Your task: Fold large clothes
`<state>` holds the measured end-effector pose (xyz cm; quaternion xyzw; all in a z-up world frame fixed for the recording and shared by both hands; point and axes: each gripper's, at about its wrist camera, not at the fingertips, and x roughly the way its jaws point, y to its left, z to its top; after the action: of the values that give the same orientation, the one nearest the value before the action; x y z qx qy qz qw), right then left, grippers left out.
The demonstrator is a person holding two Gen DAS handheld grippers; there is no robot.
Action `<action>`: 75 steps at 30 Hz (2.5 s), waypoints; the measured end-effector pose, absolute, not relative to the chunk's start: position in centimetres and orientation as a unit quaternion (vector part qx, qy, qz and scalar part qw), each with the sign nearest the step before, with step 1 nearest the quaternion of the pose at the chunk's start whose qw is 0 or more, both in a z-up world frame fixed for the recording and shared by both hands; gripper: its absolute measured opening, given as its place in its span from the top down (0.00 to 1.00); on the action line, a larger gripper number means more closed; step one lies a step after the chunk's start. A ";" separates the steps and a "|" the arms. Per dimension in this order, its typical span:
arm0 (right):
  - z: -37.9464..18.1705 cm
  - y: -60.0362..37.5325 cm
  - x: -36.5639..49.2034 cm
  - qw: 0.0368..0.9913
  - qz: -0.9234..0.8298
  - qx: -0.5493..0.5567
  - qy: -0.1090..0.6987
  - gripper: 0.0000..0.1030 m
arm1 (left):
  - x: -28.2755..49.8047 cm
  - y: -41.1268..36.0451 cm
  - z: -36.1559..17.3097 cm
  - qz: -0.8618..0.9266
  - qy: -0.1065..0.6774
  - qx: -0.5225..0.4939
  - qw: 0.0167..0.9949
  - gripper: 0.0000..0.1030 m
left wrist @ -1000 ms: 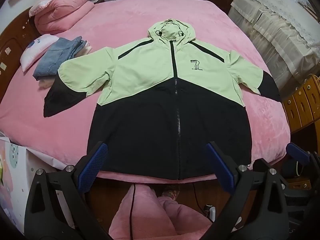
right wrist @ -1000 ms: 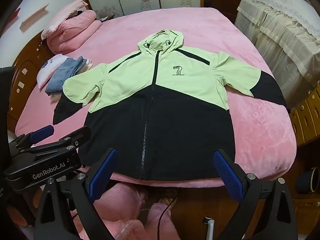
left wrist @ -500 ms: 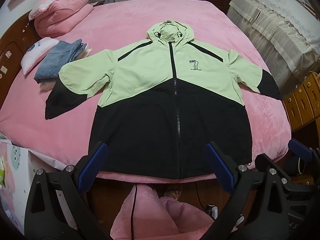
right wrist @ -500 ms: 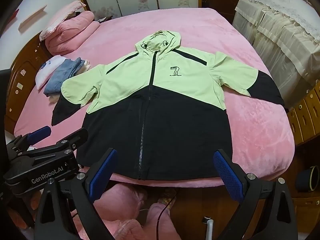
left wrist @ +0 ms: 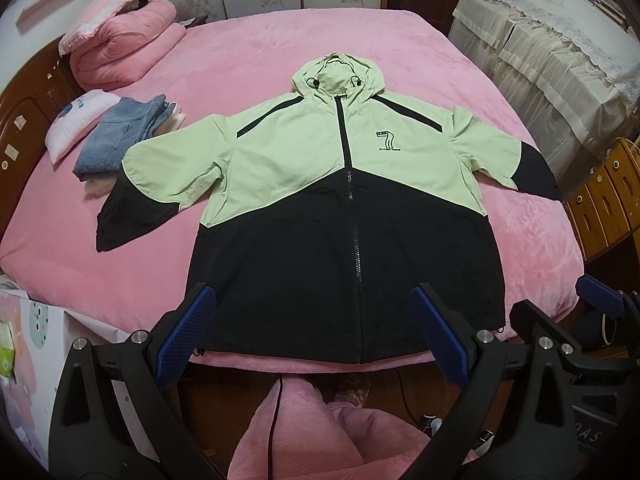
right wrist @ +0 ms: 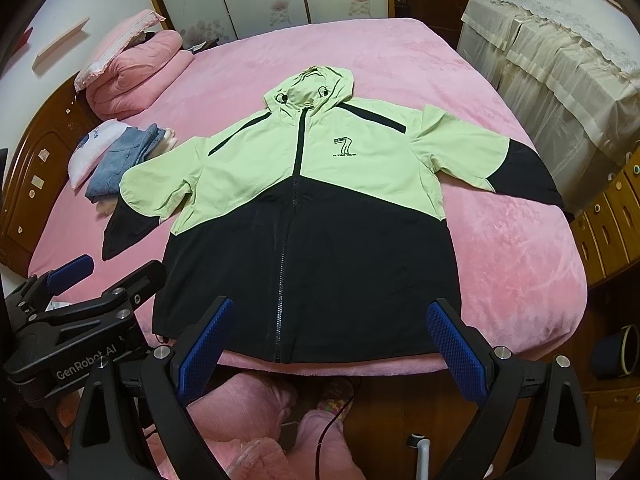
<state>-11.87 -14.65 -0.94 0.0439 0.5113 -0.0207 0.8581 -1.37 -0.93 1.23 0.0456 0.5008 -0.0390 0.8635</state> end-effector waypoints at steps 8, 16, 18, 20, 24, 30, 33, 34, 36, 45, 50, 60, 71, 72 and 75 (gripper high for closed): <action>-0.7 -14.6 -12.5 0.859 -0.021 0.046 0.509 0.05 | -1.9 -0.9 1.5 -0.038 0.497 0.046 0.866 0.05; -0.6 -14.7 -12.5 0.859 -0.021 0.047 0.509 0.05 | -2.3 -0.3 2.0 -0.038 0.492 0.045 0.868 0.05; -0.6 -14.5 -12.5 0.859 -0.022 0.047 0.510 0.05 | -2.3 -0.2 2.1 -0.039 0.492 0.045 0.868 0.05; -0.7 -14.4 -12.7 0.859 -0.022 0.048 0.509 0.05 | -2.3 -0.2 2.2 -0.039 0.492 0.044 0.869 0.05; -0.6 -14.5 -12.7 0.859 -0.021 0.048 0.509 0.05 | -2.4 -0.1 2.3 -0.039 0.492 0.044 0.869 0.05; -0.7 -14.6 -12.7 0.860 -0.021 0.047 0.508 0.05 | -2.4 -0.2 2.3 -0.039 0.491 0.044 0.869 0.05; -0.6 -14.3 -12.8 0.861 -0.020 0.047 0.507 0.05 | -2.3 -0.2 2.5 -0.039 0.489 0.044 0.870 0.05; -0.6 -14.1 -12.8 0.861 -0.020 0.047 0.506 0.05 | -2.3 -0.1 2.6 -0.039 0.489 0.044 0.870 0.05; -0.6 -14.0 -12.8 0.861 -0.020 0.046 0.506 0.05 | -2.3 -0.2 2.5 -0.038 0.489 0.044 0.870 0.05; -0.2 -12.9 -12.0 0.862 -0.016 0.044 0.505 0.05 | -1.8 0.0 2.9 -0.039 0.489 0.044 0.870 0.05; -0.4 -12.0 -10.6 0.859 -0.007 0.045 0.509 0.05 | -0.8 1.4 2.7 -0.036 0.502 0.035 0.863 0.05; -3.0 -3.2 -4.7 0.839 0.060 0.041 0.539 0.05 | 1.9 11.1 -1.7 -0.012 0.554 -0.054 0.831 0.05; -9.8 13.9 3.3 0.826 0.086 0.041 0.556 0.06 | 8.4 32.8 -9.7 0.067 0.573 -0.166 0.799 0.07; -10.5 15.1 4.1 0.825 0.084 0.041 0.558 0.06 | 9.5 35.2 -10.6 0.074 0.573 -0.178 0.796 0.08; -12.5 19.6 7.1 0.816 0.065 0.043 0.573 0.06 | 12.6 42.4 -13.6 0.088 0.578 -0.233 0.777 0.16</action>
<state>7.12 19.63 -12.51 0.0433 0.5732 0.0655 0.8157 12.59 42.44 -13.65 -0.2330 0.5783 0.0878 0.7769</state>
